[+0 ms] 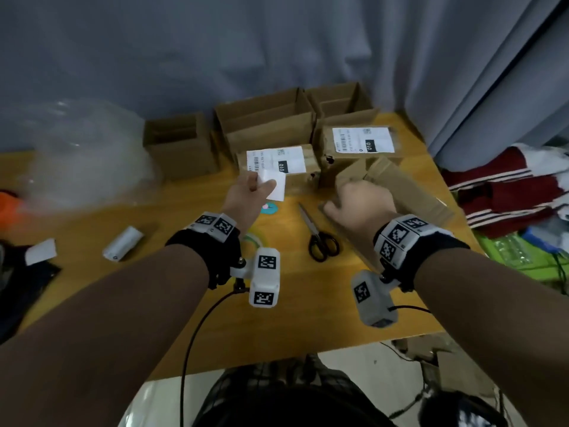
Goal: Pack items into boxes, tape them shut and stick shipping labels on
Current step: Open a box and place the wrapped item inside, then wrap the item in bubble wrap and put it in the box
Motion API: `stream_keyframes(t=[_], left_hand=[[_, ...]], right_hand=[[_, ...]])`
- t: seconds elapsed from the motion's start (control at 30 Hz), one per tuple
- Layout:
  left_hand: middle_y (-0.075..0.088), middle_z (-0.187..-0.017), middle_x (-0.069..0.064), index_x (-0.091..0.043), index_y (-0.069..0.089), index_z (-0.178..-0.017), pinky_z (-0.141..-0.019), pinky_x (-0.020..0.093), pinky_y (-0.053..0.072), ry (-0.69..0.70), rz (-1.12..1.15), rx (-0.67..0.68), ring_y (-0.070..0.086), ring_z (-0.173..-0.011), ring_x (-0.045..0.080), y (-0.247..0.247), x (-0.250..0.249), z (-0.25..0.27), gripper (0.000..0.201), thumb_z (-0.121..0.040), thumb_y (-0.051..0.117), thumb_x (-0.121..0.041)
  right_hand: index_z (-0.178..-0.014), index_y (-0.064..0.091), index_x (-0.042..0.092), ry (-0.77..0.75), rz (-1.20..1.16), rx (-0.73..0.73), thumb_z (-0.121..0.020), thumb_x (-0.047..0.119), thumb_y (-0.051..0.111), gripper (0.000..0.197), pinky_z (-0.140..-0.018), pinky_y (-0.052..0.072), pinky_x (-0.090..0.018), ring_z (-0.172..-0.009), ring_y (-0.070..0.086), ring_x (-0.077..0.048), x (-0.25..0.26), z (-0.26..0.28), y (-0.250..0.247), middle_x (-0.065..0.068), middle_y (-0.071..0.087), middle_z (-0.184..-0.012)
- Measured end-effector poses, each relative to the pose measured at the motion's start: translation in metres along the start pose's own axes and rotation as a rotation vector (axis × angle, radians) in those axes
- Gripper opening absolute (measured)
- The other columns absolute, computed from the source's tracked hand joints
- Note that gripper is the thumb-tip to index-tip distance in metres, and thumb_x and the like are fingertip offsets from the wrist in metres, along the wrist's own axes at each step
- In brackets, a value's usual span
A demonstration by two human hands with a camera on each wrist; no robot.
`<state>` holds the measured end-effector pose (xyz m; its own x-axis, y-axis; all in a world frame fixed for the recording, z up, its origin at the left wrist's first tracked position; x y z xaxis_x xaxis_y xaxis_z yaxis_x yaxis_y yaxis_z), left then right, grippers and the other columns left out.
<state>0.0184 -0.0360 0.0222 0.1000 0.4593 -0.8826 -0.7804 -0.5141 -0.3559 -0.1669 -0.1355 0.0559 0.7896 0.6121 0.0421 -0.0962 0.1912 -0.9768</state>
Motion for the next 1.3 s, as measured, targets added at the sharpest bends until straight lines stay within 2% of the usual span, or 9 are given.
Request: stream_keyframes(t=[0.2, 0.37, 0.5, 0.67, 0.8, 0.9, 1.07, 1.2, 1.3], left_hand=[[0.062, -0.114, 0.012, -0.013, 0.050, -0.128, -0.088, 0.043, 0.050, -0.128, -0.222, -0.104, 0.060, -0.102, 0.032, -0.079, 0.040, -0.003, 0.046, -0.091, 0.057, -0.040], [0.050, -0.134, 0.016, -0.007, 0.043, -0.138, -0.098, 0.047, 0.044, -0.349, -0.483, 0.093, 0.051, -0.116, 0.035, -0.129, 0.105, -0.001, 0.052, -0.095, 0.053, -0.035], [0.053, -0.129, 0.016, -0.008, 0.048, -0.131, -0.085, 0.036, 0.044, -0.351, -0.627, 0.211, 0.053, -0.111, 0.031, -0.143, 0.140, 0.003, 0.045, -0.095, 0.054, -0.034], [0.056, -0.120, 0.012, -0.013, 0.048, -0.126, -0.078, 0.034, 0.045, -0.339, -0.666, 0.295, 0.057, -0.103, 0.028, -0.150, 0.158, -0.003, 0.039, -0.093, 0.057, -0.032], [0.052, -0.131, 0.010, -0.011, 0.050, -0.130, -0.085, 0.032, 0.044, -0.191, -0.946, 0.411, 0.054, -0.112, 0.026, -0.156, 0.144, -0.014, 0.041, -0.097, 0.049, -0.036], [0.040, -0.141, 0.009, -0.015, 0.047, -0.133, -0.095, 0.036, 0.042, -0.048, -0.921, 0.257, 0.050, -0.119, 0.028, -0.174, 0.116, -0.035, 0.044, -0.096, 0.048, -0.040], [0.039, -0.136, 0.014, -0.011, 0.051, -0.129, -0.099, 0.041, 0.037, 0.238, -0.824, -0.040, 0.042, -0.121, 0.034, -0.211, 0.043, -0.088, 0.038, -0.096, 0.049, -0.031], [0.028, -0.144, 0.017, -0.017, 0.051, -0.133, -0.109, 0.037, 0.026, 0.195, -0.857, -0.041, 0.028, -0.133, 0.035, -0.225, 0.007, -0.126, 0.038, -0.101, 0.037, -0.032], [0.042, -0.139, 0.020, -0.012, 0.051, -0.133, -0.105, 0.034, 0.027, 0.105, -0.907, 0.082, 0.033, -0.132, 0.032, -0.222, 0.007, -0.153, 0.045, -0.104, 0.024, -0.034]], right_hand=[[-0.107, 0.055, 0.012, -0.167, -0.141, -0.029, -0.091, 0.037, 0.047, 0.030, -0.065, 0.042, -0.029, -0.095, 0.058, -0.027, 0.075, -0.035, -0.009, -0.007, 0.061, -0.102], [-0.103, 0.056, 0.015, -0.227, -0.174, 0.081, -0.093, 0.033, 0.048, 0.023, -0.064, 0.042, -0.028, -0.087, 0.060, -0.025, 0.135, -0.050, 0.017, -0.006, 0.062, -0.092], [-0.104, 0.056, 0.017, -0.236, -0.198, 0.126, -0.092, 0.032, 0.049, 0.020, -0.069, 0.047, -0.029, -0.090, 0.060, -0.026, 0.168, -0.059, 0.040, -0.006, 0.063, -0.096], [-0.101, 0.056, 0.015, -0.253, -0.217, 0.122, -0.092, 0.028, 0.050, 0.017, -0.072, 0.053, -0.034, -0.087, 0.060, -0.025, 0.193, -0.068, 0.050, -0.006, 0.064, -0.097], [-0.109, 0.052, 0.015, -0.251, -0.226, 0.096, -0.093, 0.026, 0.049, 0.019, -0.066, 0.047, -0.031, -0.084, 0.056, -0.022, 0.205, -0.080, 0.043, -0.005, 0.060, -0.099], [-0.118, 0.048, 0.017, -0.244, -0.309, -0.004, -0.092, 0.026, 0.051, 0.028, -0.071, 0.046, -0.032, -0.097, 0.054, -0.024, 0.211, -0.098, 0.027, -0.006, 0.052, -0.116], [-0.128, 0.048, 0.017, -0.237, -0.392, -0.143, -0.092, 0.030, 0.053, 0.038, -0.100, 0.042, -0.040, -0.123, 0.039, -0.027, 0.222, -0.144, -0.001, -0.008, 0.036, -0.134], [-0.135, 0.047, 0.024, -0.236, -0.380, -0.077, -0.097, 0.040, 0.044, 0.042, -0.111, 0.026, -0.043, -0.135, 0.022, -0.036, 0.241, -0.179, -0.016, -0.013, 0.010, -0.152], [-0.136, 0.048, 0.027, -0.187, -0.408, 0.096, -0.099, 0.046, 0.035, 0.044, -0.114, 0.023, -0.041, -0.135, 0.026, -0.037, 0.255, -0.206, -0.013, -0.014, 0.016, -0.150]])
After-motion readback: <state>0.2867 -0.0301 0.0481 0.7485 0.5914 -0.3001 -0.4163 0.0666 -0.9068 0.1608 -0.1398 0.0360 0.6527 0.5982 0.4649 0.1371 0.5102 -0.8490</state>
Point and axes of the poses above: each hand's wrist, its own z-axis away from the middle knuckle, its own y-axis out of the palm, x = y × z, the point moved 4 cm from there along -z, towards the middle knuckle
